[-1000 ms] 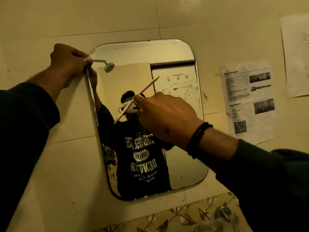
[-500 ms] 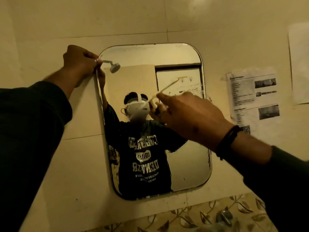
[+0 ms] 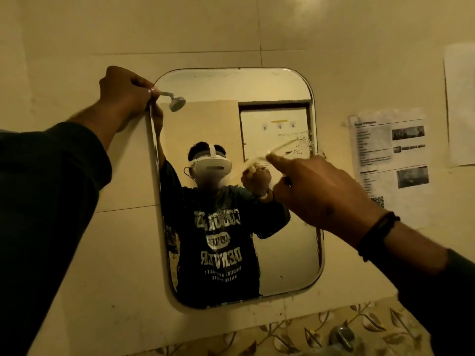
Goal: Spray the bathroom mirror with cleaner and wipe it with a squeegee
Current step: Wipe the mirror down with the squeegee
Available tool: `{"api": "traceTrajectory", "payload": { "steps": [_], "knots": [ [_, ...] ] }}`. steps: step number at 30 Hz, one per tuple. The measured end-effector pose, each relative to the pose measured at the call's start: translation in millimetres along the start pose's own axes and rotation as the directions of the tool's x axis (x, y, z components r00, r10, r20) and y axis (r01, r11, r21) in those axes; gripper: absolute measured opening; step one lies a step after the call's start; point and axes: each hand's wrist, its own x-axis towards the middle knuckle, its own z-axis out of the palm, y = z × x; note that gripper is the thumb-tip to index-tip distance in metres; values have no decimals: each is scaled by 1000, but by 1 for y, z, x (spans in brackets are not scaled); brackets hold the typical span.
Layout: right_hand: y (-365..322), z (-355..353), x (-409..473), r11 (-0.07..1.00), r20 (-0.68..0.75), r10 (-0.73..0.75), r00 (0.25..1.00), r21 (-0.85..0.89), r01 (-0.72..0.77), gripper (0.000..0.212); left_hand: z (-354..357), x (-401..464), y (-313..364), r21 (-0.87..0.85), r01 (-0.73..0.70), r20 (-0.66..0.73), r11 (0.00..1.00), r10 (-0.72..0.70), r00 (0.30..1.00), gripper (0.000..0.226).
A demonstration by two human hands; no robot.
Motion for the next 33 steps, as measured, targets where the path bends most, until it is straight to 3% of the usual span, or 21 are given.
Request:
{"api": "traceTrajectory", "payload": {
  "steps": [6,10,13,17,24,28,33],
  "knots": [
    [-3,-9,40,1000,-133,0,991,-12,-2,49,1,0,0,7,-11,5,1000,11,1000,26],
    [7,12,4,996,-64,50,997,70,-45,45,0,0,-1,16,-19,-7,1000,20,1000,26],
    [24,27,-26,993,-46,117,992,33,-116,50,0,0,0,18,-23,-7,1000,23,1000,27],
    [25,16,-17,990,4,122,992,65,-122,49,0,-2,2,18,-14,-18,1000,14,1000,27],
    [23,-18,40,991,-176,116,977,92,-101,48,0,-2,0,1,2,-6,1000,-2,1000,26],
    [34,6,8,972,-129,156,979,197,-129,52,0,-2,-1,8,-6,-21,1000,6,1000,25],
    [48,29,-33,961,-32,219,975,179,-210,55,1,-4,0,9,-8,-24,1000,8,1000,26]
  ]
}}
